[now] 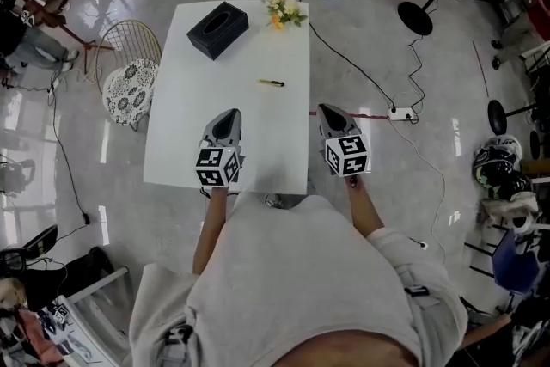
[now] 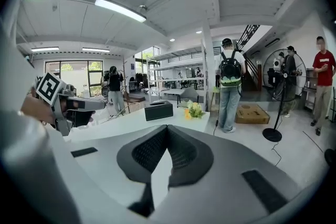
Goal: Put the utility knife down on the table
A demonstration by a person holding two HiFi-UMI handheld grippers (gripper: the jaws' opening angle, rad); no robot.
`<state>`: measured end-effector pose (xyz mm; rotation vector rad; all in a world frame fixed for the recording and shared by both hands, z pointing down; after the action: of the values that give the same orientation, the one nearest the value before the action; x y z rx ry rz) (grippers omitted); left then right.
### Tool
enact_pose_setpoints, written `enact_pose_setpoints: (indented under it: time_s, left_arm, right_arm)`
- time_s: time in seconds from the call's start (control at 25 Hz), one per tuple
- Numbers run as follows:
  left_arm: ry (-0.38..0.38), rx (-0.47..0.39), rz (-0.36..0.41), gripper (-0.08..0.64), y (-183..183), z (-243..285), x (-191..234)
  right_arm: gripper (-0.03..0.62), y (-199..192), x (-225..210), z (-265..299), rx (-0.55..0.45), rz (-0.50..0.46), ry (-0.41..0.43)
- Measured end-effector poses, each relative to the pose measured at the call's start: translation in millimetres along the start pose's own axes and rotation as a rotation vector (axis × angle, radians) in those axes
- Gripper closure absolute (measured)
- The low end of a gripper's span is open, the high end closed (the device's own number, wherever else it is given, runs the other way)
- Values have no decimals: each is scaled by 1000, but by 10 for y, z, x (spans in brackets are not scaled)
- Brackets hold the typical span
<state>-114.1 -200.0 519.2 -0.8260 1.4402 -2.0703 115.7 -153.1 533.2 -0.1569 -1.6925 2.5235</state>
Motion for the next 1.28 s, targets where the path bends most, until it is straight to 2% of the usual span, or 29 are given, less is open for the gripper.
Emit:
enact_pose_setpoints:
  time_s: [0.52, 1.28]
  left_arm:
    - [-29, -14, 23, 540, 18, -159, -92]
    - [-39, -15, 29, 540, 11, -148, -154]
  right_arm:
    - [561, -17, 91, -267, -37, 15, -46]
    - [561, -66, 108, -275, -26, 12, -41]
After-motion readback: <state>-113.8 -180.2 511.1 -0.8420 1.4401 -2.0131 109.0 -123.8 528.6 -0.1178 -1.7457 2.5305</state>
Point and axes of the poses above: the fingertips, and each gripper's own axes: z forward along the fingers, x to its left, y out of its top, the point moved 2 cm from there along -z, backward along the fingers, and after that the axes turned 6 degrees about -y, right-handed, at the moved point
